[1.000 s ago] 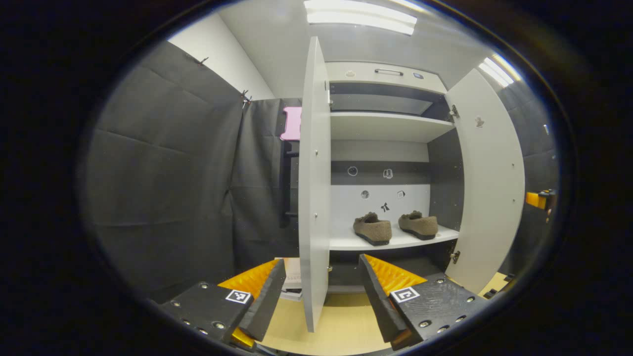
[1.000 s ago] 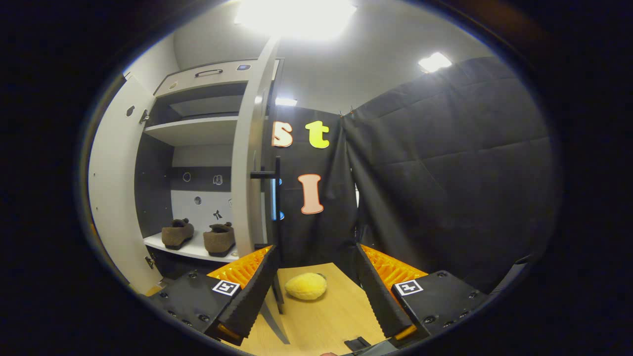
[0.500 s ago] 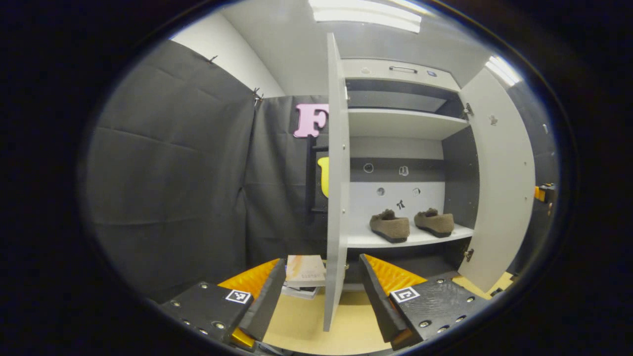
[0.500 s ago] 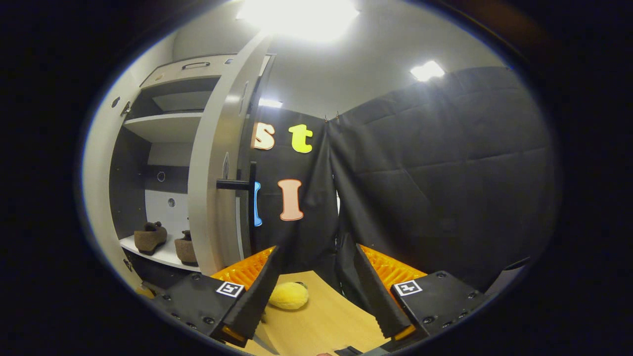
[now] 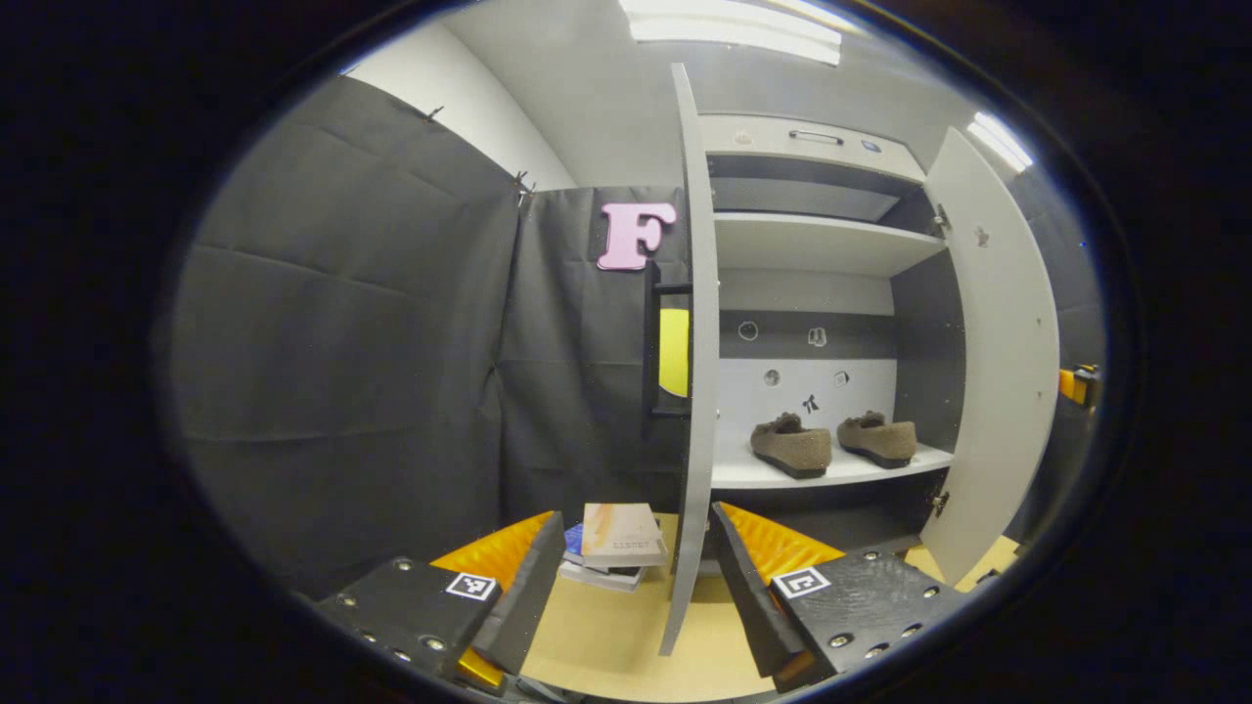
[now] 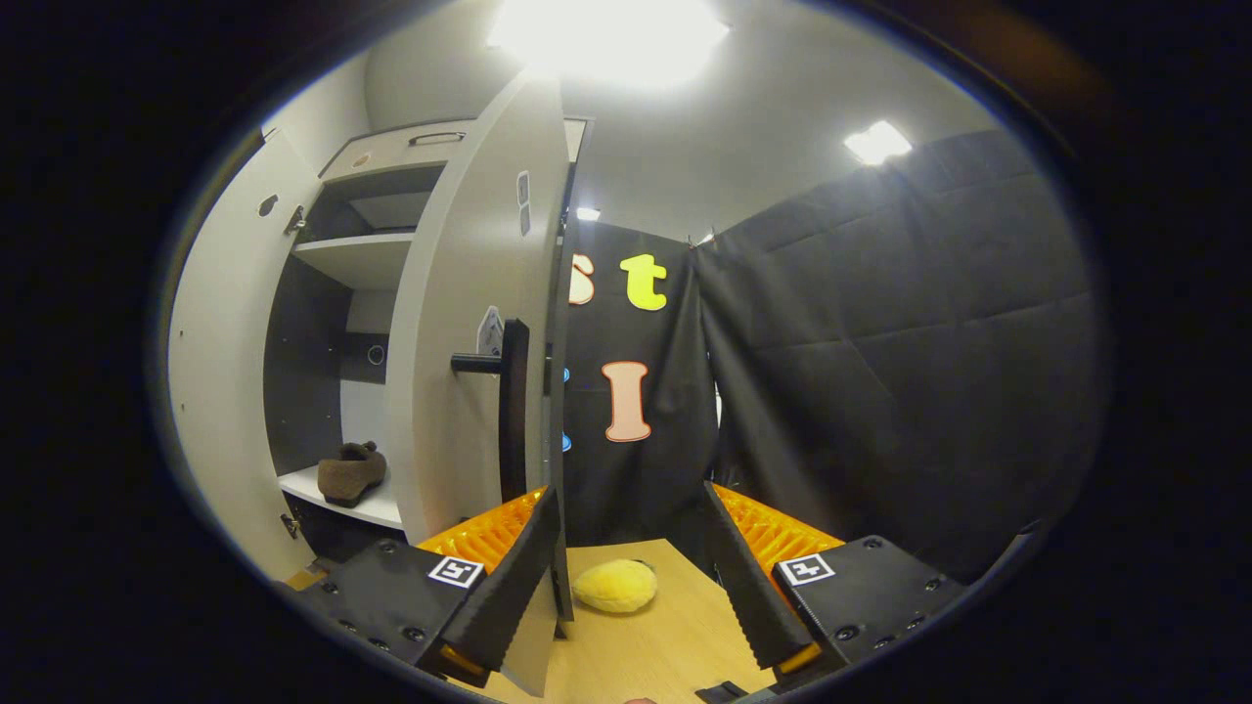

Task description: Grab one shoe with the right hand and put it into the shoe cabinet, grab the other shoe with the left hand and put it into the shoe cabinet; then close the right door with the right hand and the left door with the left hand.

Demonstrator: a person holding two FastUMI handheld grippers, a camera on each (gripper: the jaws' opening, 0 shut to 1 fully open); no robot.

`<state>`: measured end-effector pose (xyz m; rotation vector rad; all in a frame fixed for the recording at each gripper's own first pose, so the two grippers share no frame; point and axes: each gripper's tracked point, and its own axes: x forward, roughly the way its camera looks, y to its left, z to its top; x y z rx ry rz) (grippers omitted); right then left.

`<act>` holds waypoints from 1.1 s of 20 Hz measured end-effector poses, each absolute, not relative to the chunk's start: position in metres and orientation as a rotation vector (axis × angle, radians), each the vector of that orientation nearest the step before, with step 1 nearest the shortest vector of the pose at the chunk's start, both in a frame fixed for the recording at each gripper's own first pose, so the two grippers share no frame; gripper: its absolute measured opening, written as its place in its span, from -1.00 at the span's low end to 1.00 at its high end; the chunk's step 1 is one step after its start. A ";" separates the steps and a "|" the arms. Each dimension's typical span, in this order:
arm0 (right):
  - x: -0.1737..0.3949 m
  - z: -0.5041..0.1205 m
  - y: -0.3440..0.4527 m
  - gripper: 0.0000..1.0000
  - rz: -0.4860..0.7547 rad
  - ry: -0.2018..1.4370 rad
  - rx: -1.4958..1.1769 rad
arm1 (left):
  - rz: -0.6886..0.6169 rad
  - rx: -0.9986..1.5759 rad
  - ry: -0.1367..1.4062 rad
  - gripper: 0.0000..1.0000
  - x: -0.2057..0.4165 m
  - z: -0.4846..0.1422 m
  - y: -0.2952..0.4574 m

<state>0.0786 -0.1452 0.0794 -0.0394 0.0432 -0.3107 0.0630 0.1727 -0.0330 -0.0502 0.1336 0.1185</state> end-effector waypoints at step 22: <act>0.153 0.068 -0.019 0.90 -0.013 0.080 0.041 | 0.166 -0.063 0.116 0.86 0.069 -0.030 0.199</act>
